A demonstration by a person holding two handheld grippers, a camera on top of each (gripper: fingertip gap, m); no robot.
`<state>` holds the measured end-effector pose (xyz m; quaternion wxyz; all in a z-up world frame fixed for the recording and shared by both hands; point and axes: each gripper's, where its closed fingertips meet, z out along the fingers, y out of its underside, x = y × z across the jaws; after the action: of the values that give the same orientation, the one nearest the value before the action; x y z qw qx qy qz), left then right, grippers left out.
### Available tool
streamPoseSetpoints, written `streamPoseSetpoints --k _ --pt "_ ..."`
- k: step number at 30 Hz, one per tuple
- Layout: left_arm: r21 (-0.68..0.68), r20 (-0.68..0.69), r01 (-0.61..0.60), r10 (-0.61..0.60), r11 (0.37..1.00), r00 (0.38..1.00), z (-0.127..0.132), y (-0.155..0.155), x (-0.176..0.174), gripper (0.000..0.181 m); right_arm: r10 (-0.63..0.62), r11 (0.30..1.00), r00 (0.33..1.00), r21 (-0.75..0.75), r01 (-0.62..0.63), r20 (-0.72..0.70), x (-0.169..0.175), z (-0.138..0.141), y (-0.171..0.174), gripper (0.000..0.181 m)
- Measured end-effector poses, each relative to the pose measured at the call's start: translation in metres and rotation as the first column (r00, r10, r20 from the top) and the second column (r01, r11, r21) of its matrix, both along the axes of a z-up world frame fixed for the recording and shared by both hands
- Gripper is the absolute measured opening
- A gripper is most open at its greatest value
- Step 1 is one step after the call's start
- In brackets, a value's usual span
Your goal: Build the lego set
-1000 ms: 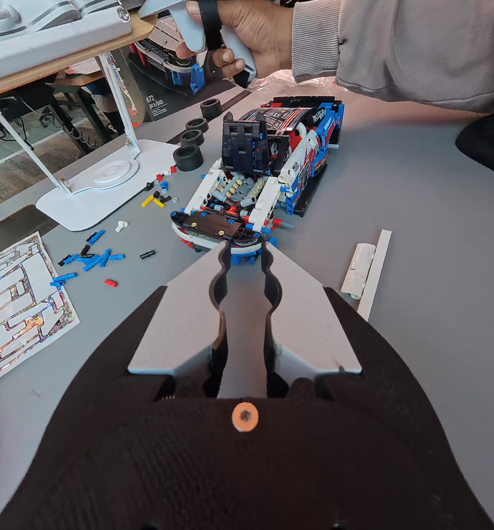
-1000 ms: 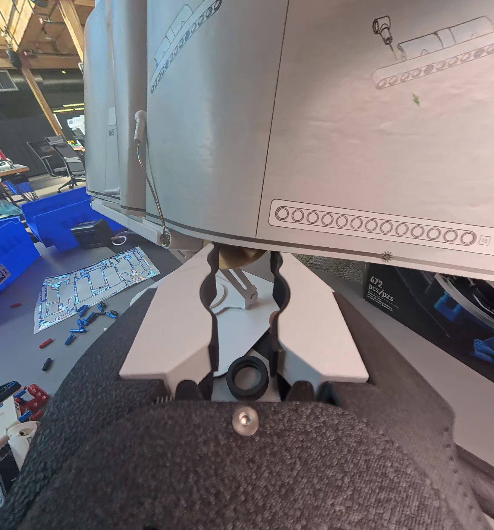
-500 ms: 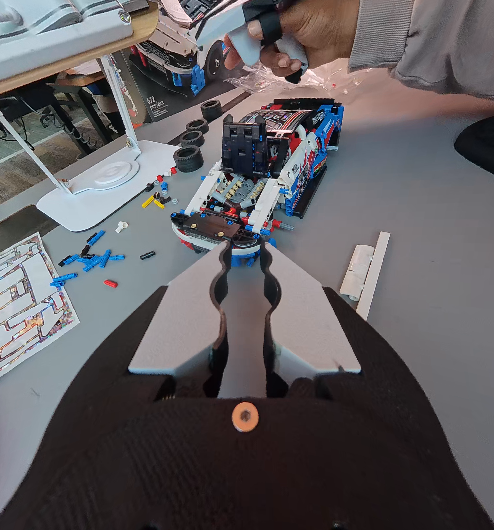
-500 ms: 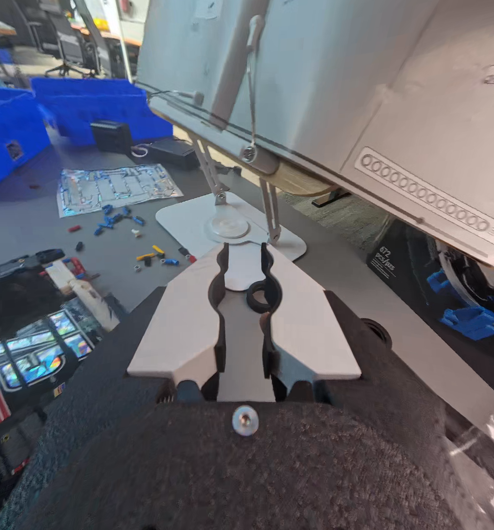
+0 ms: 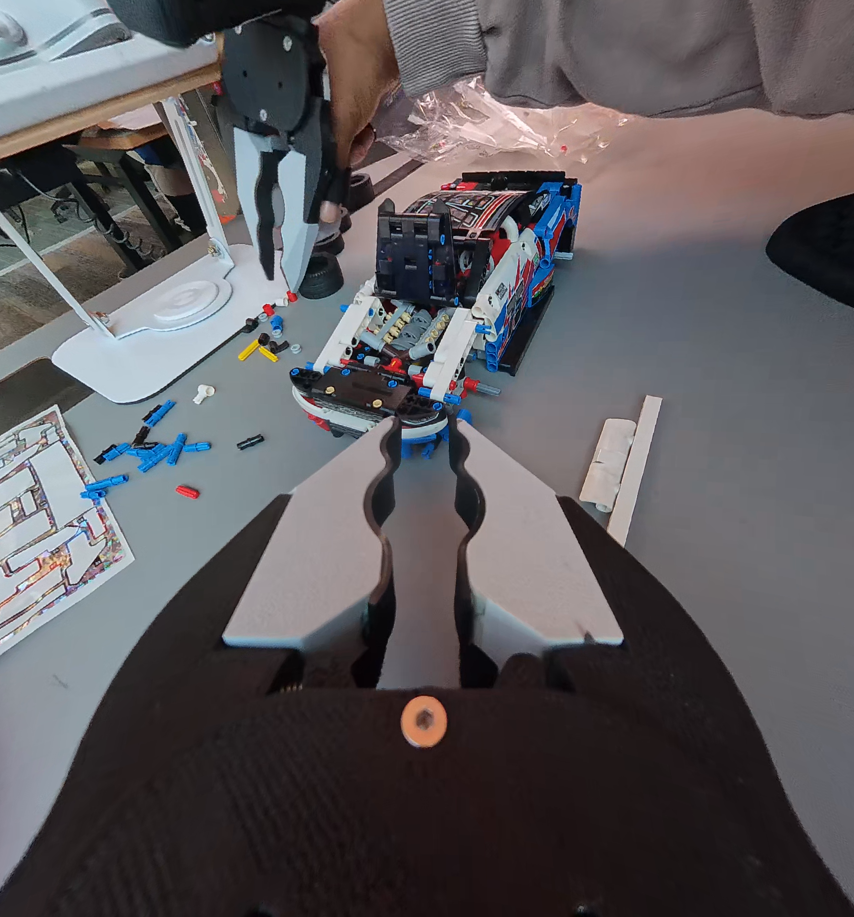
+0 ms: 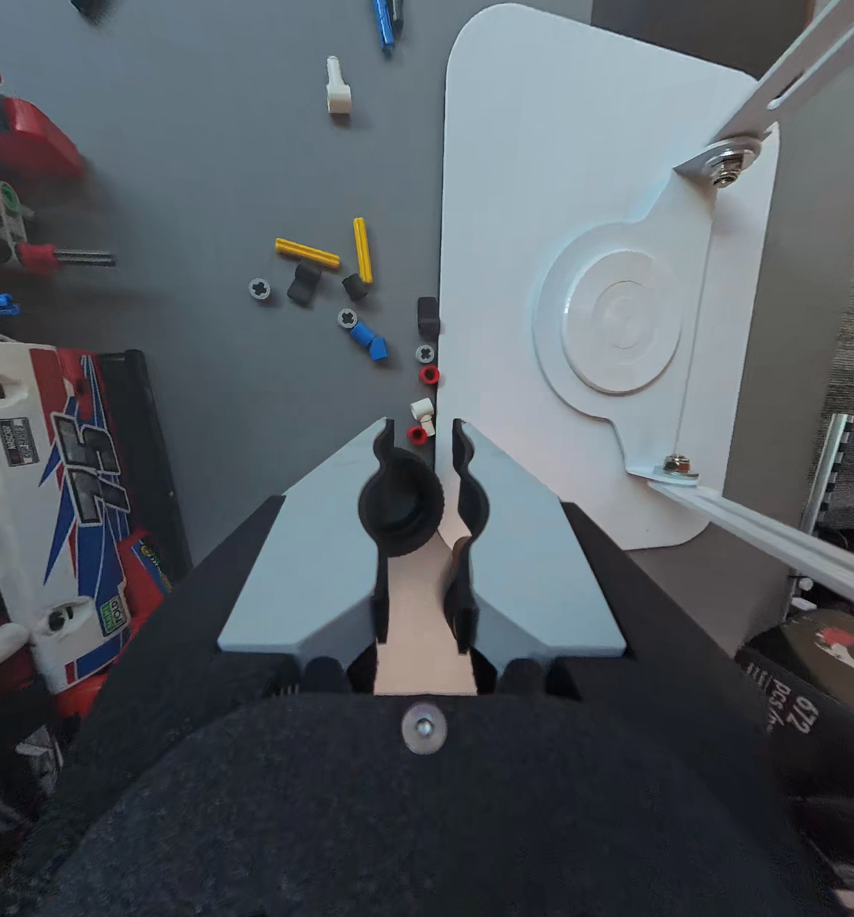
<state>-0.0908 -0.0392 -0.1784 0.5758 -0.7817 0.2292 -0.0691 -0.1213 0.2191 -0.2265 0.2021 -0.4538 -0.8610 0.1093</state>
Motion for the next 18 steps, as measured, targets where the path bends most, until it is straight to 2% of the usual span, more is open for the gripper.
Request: streamPoseSetpoints --k 4,10,12,15,17,18 --pt "-0.005 0.026 0.014 -0.014 1.000 1.000 0.002 -0.001 0.000 0.017 0.031 0.999 0.996 -0.018 -0.030 0.086 -0.006 -0.013 0.000 0.017" --pt "-0.017 0.064 0.014 -0.013 1.000 0.998 0.001 0.001 -0.002 0.017 0.060 0.998 0.995 0.012 -0.061 0.079 -0.009 -0.011 -0.003 0.005" --pt "-0.028 0.074 -0.009 0.011 1.000 0.997 0.000 0.003 -0.007 0.017 0.070 0.998 0.998 -0.007 -0.070 0.000 -0.011 0.006 -0.015 0.005" --pt "-0.072 0.111 -0.044 0.052 0.996 0.992 -0.004 0.007 -0.016 0.016 0.085 0.987 0.974 -0.117 -0.111 -0.210 -0.005 0.060 -0.062 0.005" --pt "-0.082 0.105 -0.079 0.087 0.993 0.991 -0.002 0.015 -0.027 0.015 0.122 0.955 0.951 -0.226 -0.190 -0.284 0.022 0.092 -0.111 0.005" --pt "-0.088 0.084 -0.099 0.107 0.991 0.991 -0.001 0.021 -0.034 0.015 0.152 0.937 0.948 -0.265 -0.229 -0.281 0.042 0.100 -0.136 0.005"
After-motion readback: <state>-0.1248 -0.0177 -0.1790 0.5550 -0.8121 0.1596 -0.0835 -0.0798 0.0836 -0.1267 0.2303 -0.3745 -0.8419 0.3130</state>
